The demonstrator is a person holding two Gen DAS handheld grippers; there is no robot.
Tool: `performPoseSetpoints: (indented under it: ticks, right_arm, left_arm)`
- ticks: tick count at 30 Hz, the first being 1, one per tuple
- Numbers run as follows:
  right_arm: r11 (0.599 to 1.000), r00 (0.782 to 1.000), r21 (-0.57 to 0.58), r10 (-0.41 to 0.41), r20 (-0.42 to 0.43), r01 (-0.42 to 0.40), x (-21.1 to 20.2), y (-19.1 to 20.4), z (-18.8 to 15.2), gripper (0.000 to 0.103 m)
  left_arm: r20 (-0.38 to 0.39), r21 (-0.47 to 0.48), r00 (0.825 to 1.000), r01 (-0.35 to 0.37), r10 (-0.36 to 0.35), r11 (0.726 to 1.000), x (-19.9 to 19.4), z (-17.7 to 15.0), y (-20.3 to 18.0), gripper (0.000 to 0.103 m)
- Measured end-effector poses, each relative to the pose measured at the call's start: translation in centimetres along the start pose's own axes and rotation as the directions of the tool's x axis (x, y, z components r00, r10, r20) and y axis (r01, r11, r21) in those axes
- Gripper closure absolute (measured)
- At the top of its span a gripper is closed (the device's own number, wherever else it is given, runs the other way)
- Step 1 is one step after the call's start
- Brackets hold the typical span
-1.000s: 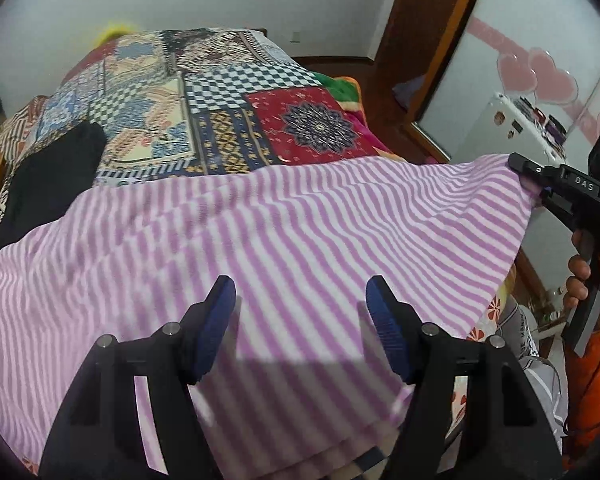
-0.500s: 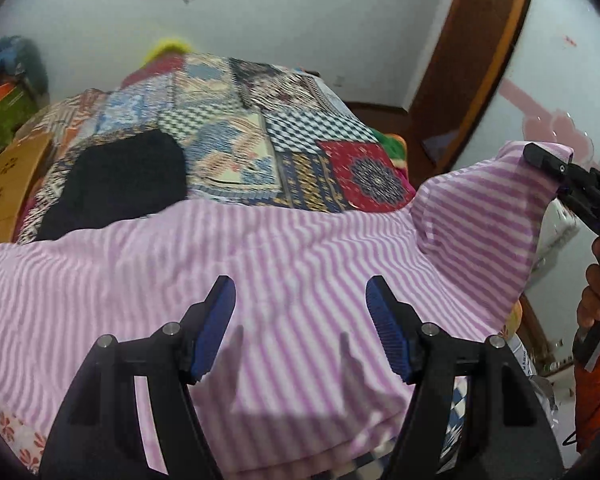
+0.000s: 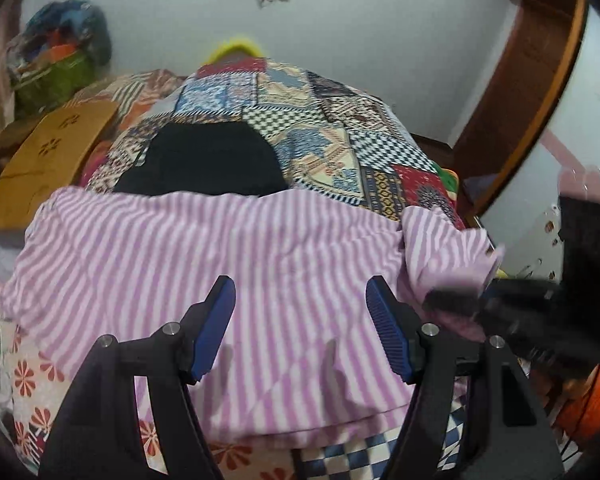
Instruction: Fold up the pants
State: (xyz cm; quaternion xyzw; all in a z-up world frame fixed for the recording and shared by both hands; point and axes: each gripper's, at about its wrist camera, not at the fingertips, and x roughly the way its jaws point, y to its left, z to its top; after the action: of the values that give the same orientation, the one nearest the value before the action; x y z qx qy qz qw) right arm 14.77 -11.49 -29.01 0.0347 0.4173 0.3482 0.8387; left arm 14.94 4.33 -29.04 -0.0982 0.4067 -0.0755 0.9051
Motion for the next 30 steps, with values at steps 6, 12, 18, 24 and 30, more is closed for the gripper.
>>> performPoseSetpoints:
  ticks: [6,12,18,24,30]
  right_arm:
    - [1.000,0.991,0.012,0.030,-0.128,-0.029,2.4,-0.4,-1.9,0.091]
    - [0.996,0.983,0.014,0.089,-0.163,-0.088,1.1,0.2,-2.4,0.064]
    - [0.999,0.992,0.020,0.040,-0.116,-0.038,-3.2,-0.7,-3.3,0.063]
    - [0.982,0.989,0.124,-0.145,0.000,0.144,-8.1,-6.2,-3.6,0.052]
    - [0.932,0.950,0.187,-0.308,-0.047,0.311,-7.6,-11.1,-5.3,0.052]
  left_arm:
    - [-0.019,-0.025,1.000,0.003,-0.003,1.000,0.5,-0.5,0.7,0.036]
    - [-0.024,0.014,0.999,0.022,-0.022,1.000,1.0,0.2,-1.0,0.036]
    - [-0.041,0.094,0.999,0.034,-0.030,0.995,2.6,1.4,-3.6,0.036]
    - [-0.093,0.139,0.995,0.061,-0.048,0.988,5.8,2.5,-5.7,0.036]
    - [-0.151,0.210,0.988,0.042,-0.010,0.977,9.9,3.5,-7.7,0.036]
